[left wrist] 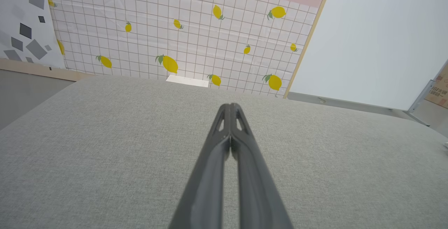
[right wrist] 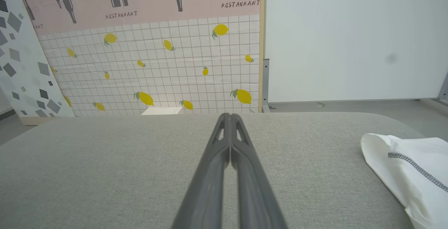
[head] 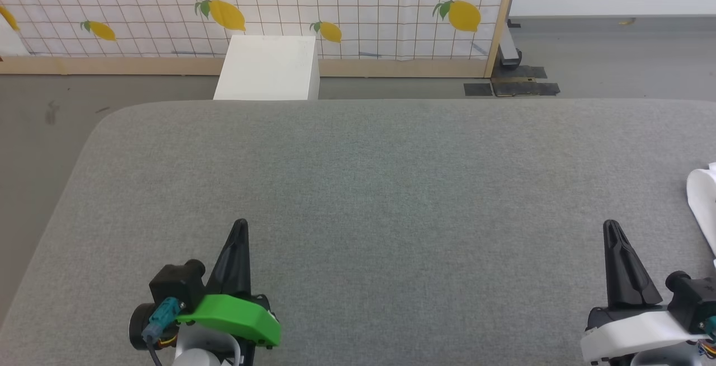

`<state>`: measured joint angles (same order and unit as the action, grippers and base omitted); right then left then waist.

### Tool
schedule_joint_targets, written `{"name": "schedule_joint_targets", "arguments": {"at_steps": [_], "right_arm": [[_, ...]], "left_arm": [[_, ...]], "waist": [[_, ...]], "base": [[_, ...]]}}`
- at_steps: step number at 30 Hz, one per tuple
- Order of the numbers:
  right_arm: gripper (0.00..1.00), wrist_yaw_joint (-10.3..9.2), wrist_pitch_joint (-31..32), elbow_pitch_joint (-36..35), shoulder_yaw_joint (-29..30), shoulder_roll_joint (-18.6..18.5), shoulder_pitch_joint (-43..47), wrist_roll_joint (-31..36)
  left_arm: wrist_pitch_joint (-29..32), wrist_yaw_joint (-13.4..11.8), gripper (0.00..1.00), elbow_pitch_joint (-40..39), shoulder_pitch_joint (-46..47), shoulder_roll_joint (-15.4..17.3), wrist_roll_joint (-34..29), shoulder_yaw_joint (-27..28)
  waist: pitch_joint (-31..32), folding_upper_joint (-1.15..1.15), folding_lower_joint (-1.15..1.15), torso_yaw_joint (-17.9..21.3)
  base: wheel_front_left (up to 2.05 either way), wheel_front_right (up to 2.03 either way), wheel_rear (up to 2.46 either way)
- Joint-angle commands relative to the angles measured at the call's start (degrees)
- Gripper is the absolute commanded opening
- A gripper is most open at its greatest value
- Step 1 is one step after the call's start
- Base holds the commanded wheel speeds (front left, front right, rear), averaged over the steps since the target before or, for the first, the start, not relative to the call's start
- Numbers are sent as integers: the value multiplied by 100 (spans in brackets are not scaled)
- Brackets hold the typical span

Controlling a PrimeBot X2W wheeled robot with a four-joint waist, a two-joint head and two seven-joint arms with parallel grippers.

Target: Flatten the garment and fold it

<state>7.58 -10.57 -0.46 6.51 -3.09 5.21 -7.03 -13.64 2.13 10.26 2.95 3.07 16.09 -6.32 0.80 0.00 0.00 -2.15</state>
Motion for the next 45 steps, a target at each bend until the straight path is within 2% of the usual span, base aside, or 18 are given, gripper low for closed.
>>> {"name": "schedule_joint_targets", "arguments": {"at_steps": [1,45], "right_arm": [[0,-1,21,5,-26,2,-51,47],[0,-4,421,20,-268,10,-232,300]], "left_arm": [[41,-21,0,-46,-30,-2,-67,25],[552,-95,0,-425,-132,-9,-663,260]], "waist": [[-1,0,0,3],[-32,0,0,84]], "base": [[0,0,0],[0,0,0]]}}
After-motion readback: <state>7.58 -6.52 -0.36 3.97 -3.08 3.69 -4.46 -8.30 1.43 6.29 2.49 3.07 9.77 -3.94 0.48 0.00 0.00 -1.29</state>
